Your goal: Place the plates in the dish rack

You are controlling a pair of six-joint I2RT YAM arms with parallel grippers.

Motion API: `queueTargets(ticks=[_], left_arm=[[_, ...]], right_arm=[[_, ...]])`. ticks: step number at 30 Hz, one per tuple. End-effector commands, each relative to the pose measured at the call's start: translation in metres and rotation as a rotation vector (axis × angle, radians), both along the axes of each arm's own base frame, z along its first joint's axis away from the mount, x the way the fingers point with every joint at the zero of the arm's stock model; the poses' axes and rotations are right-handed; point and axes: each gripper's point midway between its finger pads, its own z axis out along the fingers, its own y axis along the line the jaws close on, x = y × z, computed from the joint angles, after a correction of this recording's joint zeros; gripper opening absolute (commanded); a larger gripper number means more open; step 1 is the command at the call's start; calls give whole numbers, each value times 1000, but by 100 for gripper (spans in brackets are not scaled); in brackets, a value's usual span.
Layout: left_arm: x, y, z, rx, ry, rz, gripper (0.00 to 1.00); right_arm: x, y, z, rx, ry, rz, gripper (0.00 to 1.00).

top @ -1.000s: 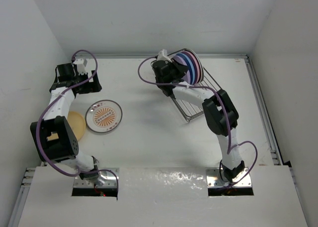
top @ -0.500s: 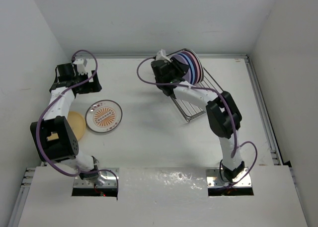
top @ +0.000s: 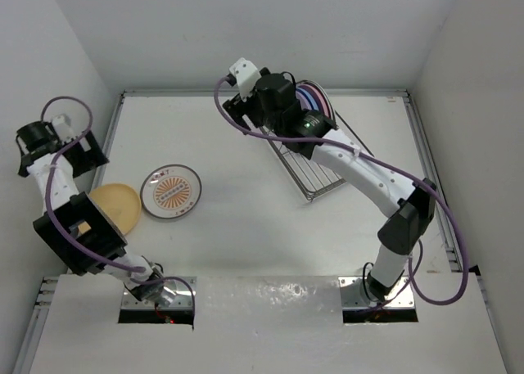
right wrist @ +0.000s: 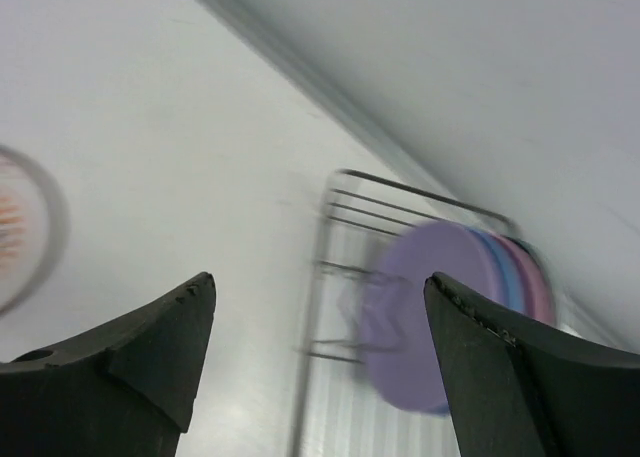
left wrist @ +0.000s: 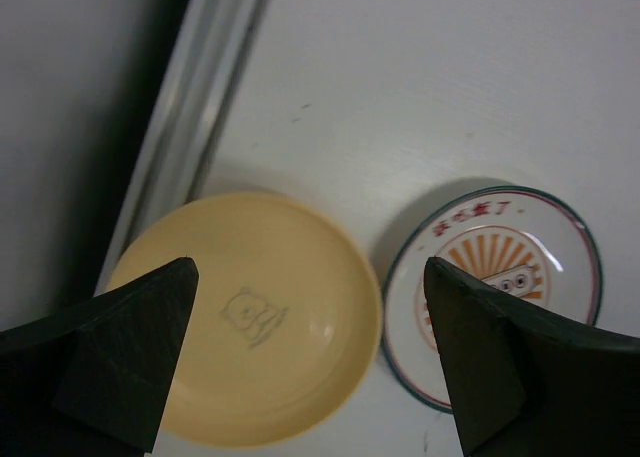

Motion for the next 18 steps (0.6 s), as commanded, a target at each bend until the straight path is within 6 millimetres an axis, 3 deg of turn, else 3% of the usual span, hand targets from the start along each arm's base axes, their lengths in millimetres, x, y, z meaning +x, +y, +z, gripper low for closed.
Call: queueTargets(ticks=[1,4,5,6,7,8,10,11,13,17,18], left_arm=[[-36,21,-3,-2,64,56,90],[-59,37,-15,2,106,110,85],[-61,37,-16,0,104,101,85],[-63,37,-17,-8,100,103,85],[-65,34,-17,-7,88,102,85],[-65,34,-17,-3,80,102,85],[-64,31,-15,-2,56,102,86],[-63,30,-15,-8,52,98,86],[-62,29,-15,-18,48,91,86],[-59,29,-13,-23,46,77,86],[-58,29,-11,-25,41,71,86]], right_arm=[[-50,63,-50,151,304,325,83],[-66,91,-61,274,423,413,82],[-72,102,-76,299,486,442,78],[-72,112,-79,373,537,436,77],[-75,120,-86,404,578,442,76],[-73,129,-111,419,643,430,74],[-73,145,-125,505,741,409,70],[-71,155,-146,517,796,405,68],[-71,170,-154,594,873,400,65],[-61,181,-197,672,962,315,62],[-60,181,-217,667,994,273,62]])
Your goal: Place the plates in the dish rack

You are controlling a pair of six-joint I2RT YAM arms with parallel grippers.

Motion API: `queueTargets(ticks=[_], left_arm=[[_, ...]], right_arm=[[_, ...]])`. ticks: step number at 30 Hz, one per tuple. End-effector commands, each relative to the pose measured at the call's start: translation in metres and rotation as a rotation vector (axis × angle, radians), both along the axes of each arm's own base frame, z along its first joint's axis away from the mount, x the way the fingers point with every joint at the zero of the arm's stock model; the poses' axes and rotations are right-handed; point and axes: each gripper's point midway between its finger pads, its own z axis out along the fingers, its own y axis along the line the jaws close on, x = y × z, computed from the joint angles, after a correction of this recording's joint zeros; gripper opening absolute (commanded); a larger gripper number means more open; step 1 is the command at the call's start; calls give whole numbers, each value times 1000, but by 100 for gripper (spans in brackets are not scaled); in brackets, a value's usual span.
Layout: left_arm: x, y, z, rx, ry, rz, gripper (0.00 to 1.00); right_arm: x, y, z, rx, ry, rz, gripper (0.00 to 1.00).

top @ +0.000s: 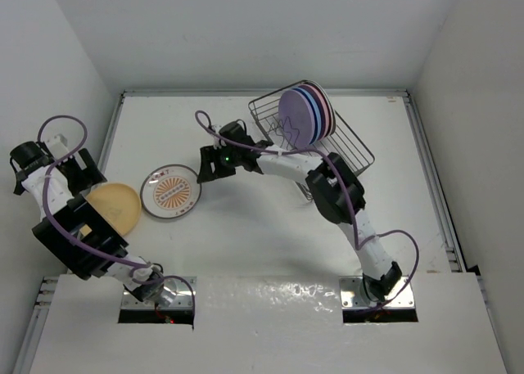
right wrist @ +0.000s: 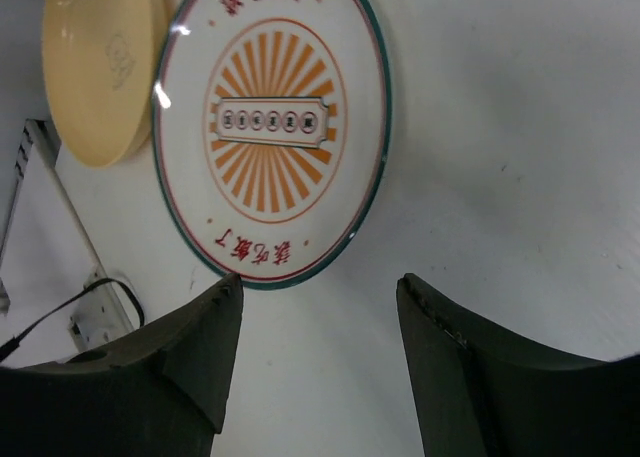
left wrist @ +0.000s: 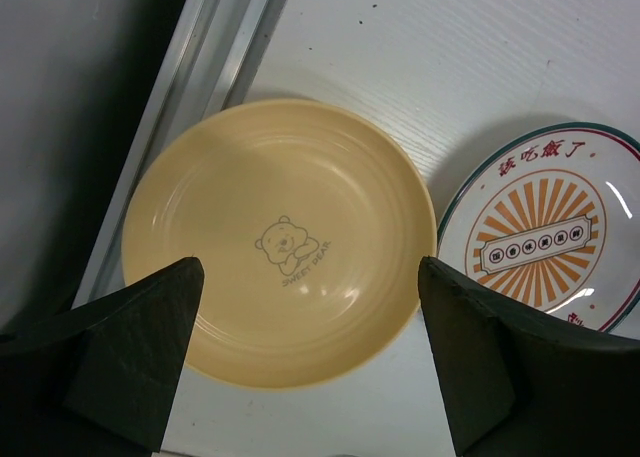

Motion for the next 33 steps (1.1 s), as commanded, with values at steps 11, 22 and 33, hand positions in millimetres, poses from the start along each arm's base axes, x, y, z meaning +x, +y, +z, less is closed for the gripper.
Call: queueTargets(ticks=[11,22,33], left_arm=[[19,7,17,3,-70,-34,85],[24,12,10,-18,-67,-20,85],[37,21,15,-12,-96,6,84]], right_arm=[[1,32,-70,154,306,-134,46],[11,19,-115,122,410,-234,11],[54,-15,17,172,117,-151,0]])
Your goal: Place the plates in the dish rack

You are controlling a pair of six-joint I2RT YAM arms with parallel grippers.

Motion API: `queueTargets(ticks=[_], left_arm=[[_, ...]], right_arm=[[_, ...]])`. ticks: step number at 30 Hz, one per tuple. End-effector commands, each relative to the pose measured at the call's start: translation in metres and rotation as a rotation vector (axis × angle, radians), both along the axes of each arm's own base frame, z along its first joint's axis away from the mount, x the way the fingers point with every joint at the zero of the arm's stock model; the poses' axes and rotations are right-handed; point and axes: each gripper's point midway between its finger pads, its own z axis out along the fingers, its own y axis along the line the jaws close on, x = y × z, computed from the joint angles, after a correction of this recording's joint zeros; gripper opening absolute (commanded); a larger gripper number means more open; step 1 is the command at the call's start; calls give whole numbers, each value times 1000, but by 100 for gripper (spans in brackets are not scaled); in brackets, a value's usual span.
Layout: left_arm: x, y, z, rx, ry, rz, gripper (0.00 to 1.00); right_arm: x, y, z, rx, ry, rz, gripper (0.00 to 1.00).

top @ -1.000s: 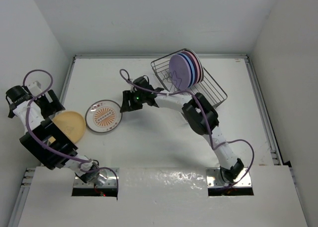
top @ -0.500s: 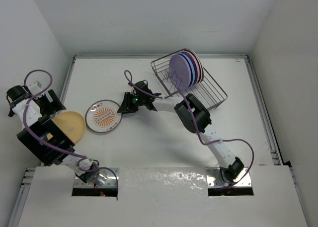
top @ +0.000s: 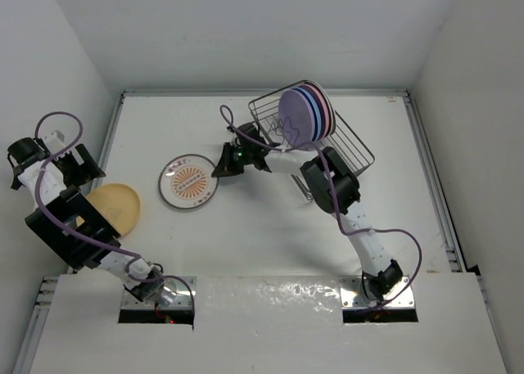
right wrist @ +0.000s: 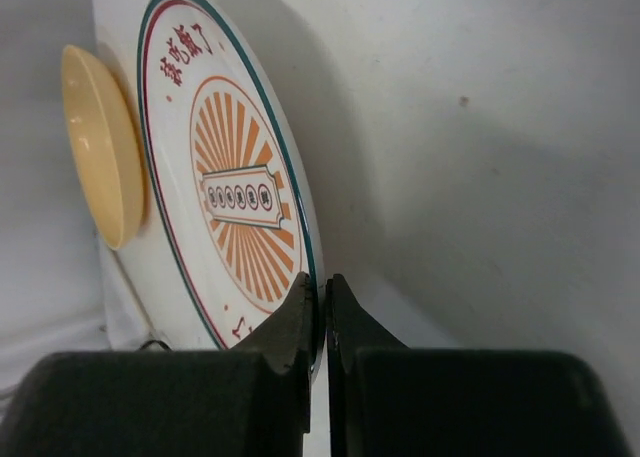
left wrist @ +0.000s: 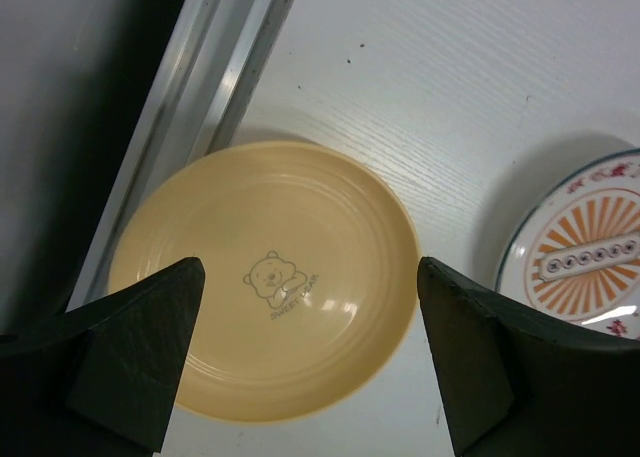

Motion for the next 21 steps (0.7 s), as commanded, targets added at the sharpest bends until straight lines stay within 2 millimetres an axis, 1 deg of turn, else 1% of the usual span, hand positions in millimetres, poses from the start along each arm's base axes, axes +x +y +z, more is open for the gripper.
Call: queueTargets(ticks=[1,2,3,4,5,6,7,8,9,10,11,12,13,14,15,16,17,18,19,21], left_arm=[[21,16,21,45,-80,15,85],[24,16,21,43,-81,13,84],[27,16,22,41,-87,18,84],[31,18,26,46,-102,17,84],[36,16,25,41,-101,10,84],[39,15,26,43,-106,5,84],[44,15,29,45,-114,2,84],[49,12,28,45,-113,-10,84],[52,10,28,40,-114,-13,84],[58,8,30,42,-125,-24,84],[60,7,29,40,-123,-27,84],[63,6,28,38,-124,-31,84],[65,6,30,41,-129,-35,84],[68,3,27,35,-126,-45,84],[70,2,27,32,-127,-49,84],[71,2,27,31,-129,-48,84],[72,1,24,26,-125,-53,84],[73,0,22,22,-124,-54,84],[74,-1,23,19,-126,-59,84],[73,-2,20,15,-122,-65,84]], right_arm=[[15,-14,108,-13,-271,67,0],[18,-18,124,-31,-312,63,0],[24,-18,170,12,-388,37,0],[19,-30,171,-62,-413,62,0],[27,-39,187,-93,-465,25,0],[29,-46,201,-116,-507,9,0],[32,-59,228,-133,-578,-16,0],[37,-74,237,-209,-644,-12,0],[49,-93,246,-292,-695,-84,0],[54,-114,261,-350,-751,-99,0],[63,-131,277,-409,-797,-159,0],[67,-144,288,-448,-827,-189,0],[69,-157,294,-517,-867,-187,0],[71,-170,313,-559,-910,-225,0],[73,-184,318,-624,-930,-256,0],[80,-211,322,-770,-966,-312,0],[80,-226,320,-853,-975,-326,0],[82,-249,320,-998,-992,-336,0],[83,-257,317,-1057,-989,-328,0],[85,-267,311,-1149,-985,-314,0]])
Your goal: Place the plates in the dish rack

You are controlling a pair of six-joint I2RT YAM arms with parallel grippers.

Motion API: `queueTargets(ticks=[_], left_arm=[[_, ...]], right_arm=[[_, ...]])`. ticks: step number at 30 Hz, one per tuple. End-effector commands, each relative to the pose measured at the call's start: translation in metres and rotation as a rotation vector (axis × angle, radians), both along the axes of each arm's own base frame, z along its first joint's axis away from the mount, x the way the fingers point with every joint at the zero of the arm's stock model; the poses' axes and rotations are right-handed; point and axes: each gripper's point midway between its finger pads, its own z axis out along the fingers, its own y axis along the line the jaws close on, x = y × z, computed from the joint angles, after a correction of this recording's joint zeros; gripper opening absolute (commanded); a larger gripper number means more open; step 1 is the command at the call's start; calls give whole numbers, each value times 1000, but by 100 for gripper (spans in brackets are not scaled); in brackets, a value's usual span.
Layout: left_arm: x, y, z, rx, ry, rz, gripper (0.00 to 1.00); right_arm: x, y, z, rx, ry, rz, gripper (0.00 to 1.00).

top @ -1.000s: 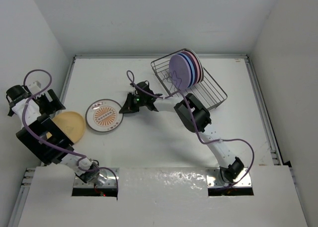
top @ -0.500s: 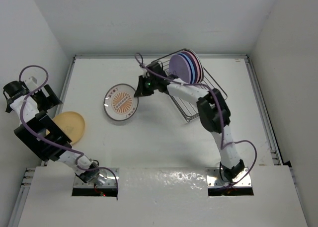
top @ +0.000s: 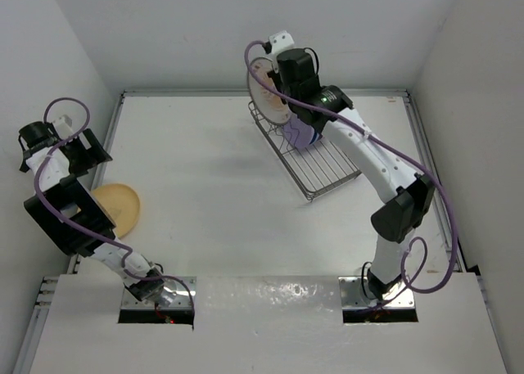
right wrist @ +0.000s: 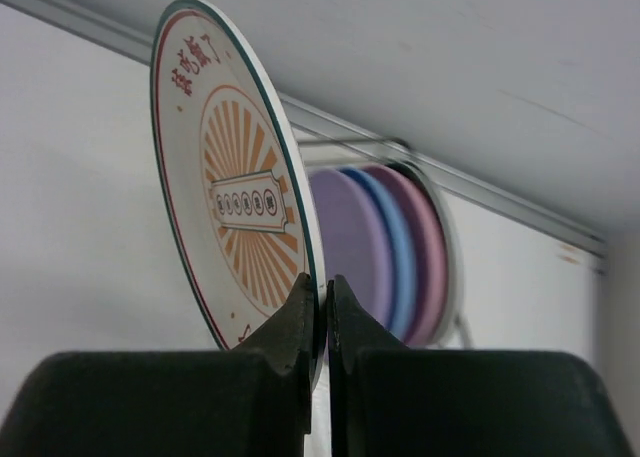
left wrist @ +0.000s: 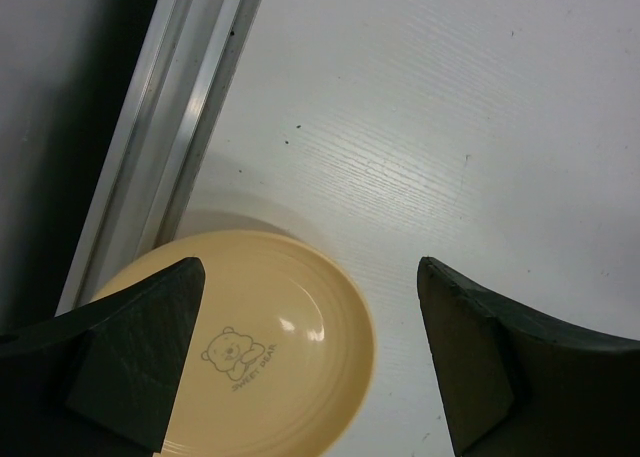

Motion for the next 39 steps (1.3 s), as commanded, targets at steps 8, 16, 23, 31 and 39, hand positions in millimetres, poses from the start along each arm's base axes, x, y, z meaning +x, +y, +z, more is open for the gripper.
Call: queueTargets(ticks=[8,16,23,31,39], left_arm=[[11,3,11,32,-48,-30,85],[8,1,11,35,-42,-39,85],[10,2,11,26,-46,-29,85],[12,5,12,31,-45,-29,85],[13,6,10,30,-36,-26,85]], right_arm=[[14,-69,-50,-500,25,-250,0],[24,-74,-50,-528,-7,-337,0],[24,-70,-9,-520,-112,-373,0],[31,-55,-51,-502,-40,-311,0],[38,-43,-56,-449,-14,-284,0]])
